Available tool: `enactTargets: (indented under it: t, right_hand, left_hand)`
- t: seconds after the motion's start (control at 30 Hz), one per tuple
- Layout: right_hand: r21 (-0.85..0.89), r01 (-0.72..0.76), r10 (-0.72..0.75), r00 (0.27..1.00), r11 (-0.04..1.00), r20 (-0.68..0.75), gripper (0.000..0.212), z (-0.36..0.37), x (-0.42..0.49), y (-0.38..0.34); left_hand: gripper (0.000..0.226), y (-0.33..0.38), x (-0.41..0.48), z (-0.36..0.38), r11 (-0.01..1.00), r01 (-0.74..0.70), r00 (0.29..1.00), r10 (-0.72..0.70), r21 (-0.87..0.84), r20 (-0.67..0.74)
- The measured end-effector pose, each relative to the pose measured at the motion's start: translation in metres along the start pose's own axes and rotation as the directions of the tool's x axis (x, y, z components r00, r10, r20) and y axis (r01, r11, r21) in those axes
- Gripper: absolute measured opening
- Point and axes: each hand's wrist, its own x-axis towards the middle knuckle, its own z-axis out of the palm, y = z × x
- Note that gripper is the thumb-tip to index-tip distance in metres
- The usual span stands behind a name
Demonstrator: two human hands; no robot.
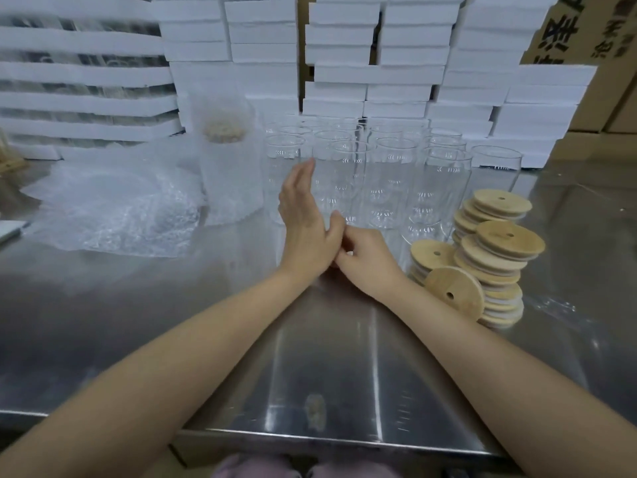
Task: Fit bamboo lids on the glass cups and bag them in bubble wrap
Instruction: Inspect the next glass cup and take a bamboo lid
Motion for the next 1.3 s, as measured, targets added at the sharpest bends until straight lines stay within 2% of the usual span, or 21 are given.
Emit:
enactTargets:
  t: [0.07, 0.13, 0.2, 0.3, 0.37, 0.53, 0.6, 0.7, 0.77, 0.87, 1.03, 1.17, 1.3]
  right_hand:
    - [-0.029, -0.08, 0.078, 0.995, 0.996, -0.065, 0.021, 0.002, 0.003, 0.0]
    - [0.042, -0.164, 0.166, 0.984, 0.986, -0.069, 0.018, 0.004, 0.007, -0.002]
    - [0.047, -0.181, 0.184, 0.98, 0.982, -0.079, 0.022, 0.005, 0.011, -0.001]
    - [-0.014, -0.131, 0.13, 0.987, 0.991, -0.095, 0.023, 0.005, 0.014, 0.001]
    - [0.03, -0.104, 0.107, 0.989, 0.994, -0.1, 0.022, 0.006, 0.014, 0.004]
    - [-0.008, 0.029, -0.03, 0.964, 1.0, -0.265, 0.02, 0.008, 0.009, 0.003]
    - [-0.034, 0.013, -0.024, 0.944, 0.999, -0.328, 0.031, 0.008, 0.01, 0.003]
    - [-0.035, 0.003, -0.017, 0.923, 0.999, -0.385, 0.048, 0.006, 0.011, 0.005]
    - [0.048, -0.017, 0.034, 0.931, 0.999, -0.363, 0.052, 0.005, 0.011, 0.005]
    - [0.141, -0.035, 0.082, 0.936, 0.989, -0.342, 0.055, 0.004, 0.008, 0.004]
    - [0.179, -0.018, 0.089, 0.914, 0.984, -0.396, 0.051, 0.002, 0.005, 0.001]
    - [0.304, 0.026, 0.111, 0.899, 0.952, -0.423, 0.047, 0.0, 0.002, -0.004]
    - [0.336, 0.081, 0.08, 0.894, 0.938, -0.441, 0.038, 0.001, 0.002, -0.004]
  left_hand:
    - [0.069, -0.005, 0.003, 0.001, 1.0, 0.009, 1.0, -0.009, 0.025, 0.017]
    - [0.062, -0.009, 0.007, 0.0, 0.998, 0.054, 0.997, -0.055, 0.023, 0.054]
    - [0.053, -0.012, 0.007, 0.001, 1.0, 0.027, 0.991, -0.026, -0.008, 0.13]
    - [0.044, -0.014, 0.008, 0.002, 0.997, 0.027, 0.984, -0.015, -0.069, 0.175]
    - [0.047, -0.014, 0.01, 0.001, 0.992, 0.09, 0.982, -0.073, -0.093, 0.176]
    - [0.06, -0.016, 0.006, -0.002, 0.945, 0.223, 0.957, -0.165, -0.24, 0.238]
    - [0.064, -0.016, 0.006, -0.001, 0.904, 0.339, 0.916, -0.253, -0.261, 0.312]
    - [0.07, -0.018, 0.005, 0.001, 0.822, 0.525, 0.785, -0.369, -0.219, 0.497]
    - [0.072, -0.02, 0.005, 0.003, 0.816, 0.552, 0.734, -0.376, -0.174, 0.565]
    - [0.072, -0.021, 0.006, 0.003, 0.816, 0.552, 0.738, -0.383, -0.171, 0.555]
    - [0.069, -0.022, 0.007, -0.001, 0.871, 0.482, 0.804, -0.399, -0.09, 0.44]
    - [0.063, -0.024, 0.007, -0.001, 0.868, 0.493, 0.803, -0.428, -0.057, 0.414]
    - [0.056, -0.027, 0.009, -0.001, 0.809, 0.564, 0.794, -0.476, -0.167, 0.377]
